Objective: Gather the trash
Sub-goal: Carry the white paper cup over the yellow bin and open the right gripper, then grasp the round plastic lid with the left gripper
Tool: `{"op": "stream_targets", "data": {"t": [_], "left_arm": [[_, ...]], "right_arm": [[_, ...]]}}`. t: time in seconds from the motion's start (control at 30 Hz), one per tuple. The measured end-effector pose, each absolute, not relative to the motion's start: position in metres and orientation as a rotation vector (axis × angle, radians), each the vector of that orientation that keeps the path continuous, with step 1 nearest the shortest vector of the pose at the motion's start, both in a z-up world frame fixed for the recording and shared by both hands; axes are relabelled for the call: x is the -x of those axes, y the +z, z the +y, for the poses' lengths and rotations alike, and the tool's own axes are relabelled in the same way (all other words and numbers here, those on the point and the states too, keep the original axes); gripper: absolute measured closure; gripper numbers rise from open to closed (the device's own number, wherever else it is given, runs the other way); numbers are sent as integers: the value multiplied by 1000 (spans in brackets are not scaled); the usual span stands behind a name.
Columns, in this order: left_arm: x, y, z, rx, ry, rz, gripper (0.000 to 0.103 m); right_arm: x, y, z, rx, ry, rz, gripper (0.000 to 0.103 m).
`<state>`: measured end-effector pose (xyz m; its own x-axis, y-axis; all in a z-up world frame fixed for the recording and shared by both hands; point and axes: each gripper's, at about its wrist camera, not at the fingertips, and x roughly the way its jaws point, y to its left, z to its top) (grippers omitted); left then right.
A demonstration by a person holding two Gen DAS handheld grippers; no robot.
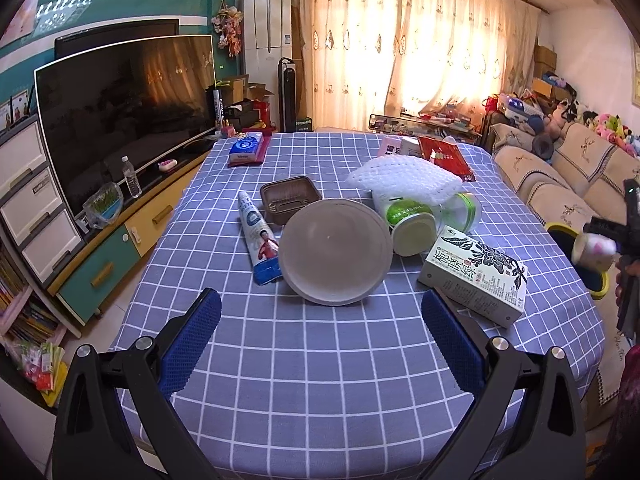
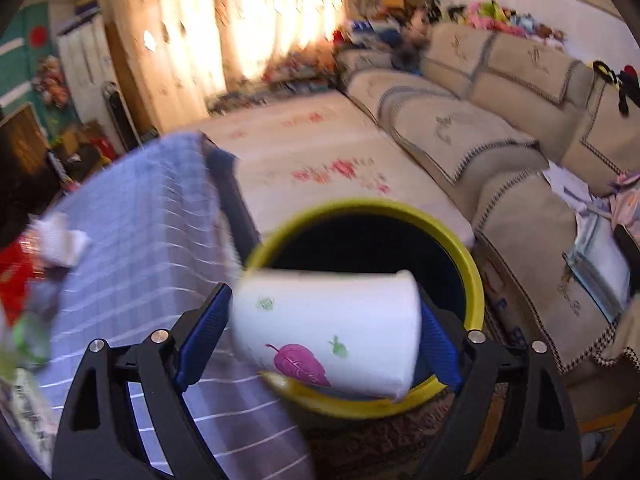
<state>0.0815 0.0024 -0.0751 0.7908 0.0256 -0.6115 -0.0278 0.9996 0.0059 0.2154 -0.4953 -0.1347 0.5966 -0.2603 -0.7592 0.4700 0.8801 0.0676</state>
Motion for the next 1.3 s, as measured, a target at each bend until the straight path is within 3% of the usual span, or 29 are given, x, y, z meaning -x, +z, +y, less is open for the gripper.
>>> {"op": "stream_targets", "data": {"t": [0.3,0.8,0.87,1.3], "left_arm": [[-97,-78,-6,-9,45,689,4],[-153,-97,20,-43,72,706,5],[-164,-97,24,-57,41,711,9],[-203,-111,14,-145,-107,758,77]], "right_arm": [[-233,-179,-520,-296,-453,919,23],[-170,-120,-470,-266,-322,774,19],[-165,-117,-464,-268,-304,770,19],[-156,-108,-443,-276,-247,762,19]]}}
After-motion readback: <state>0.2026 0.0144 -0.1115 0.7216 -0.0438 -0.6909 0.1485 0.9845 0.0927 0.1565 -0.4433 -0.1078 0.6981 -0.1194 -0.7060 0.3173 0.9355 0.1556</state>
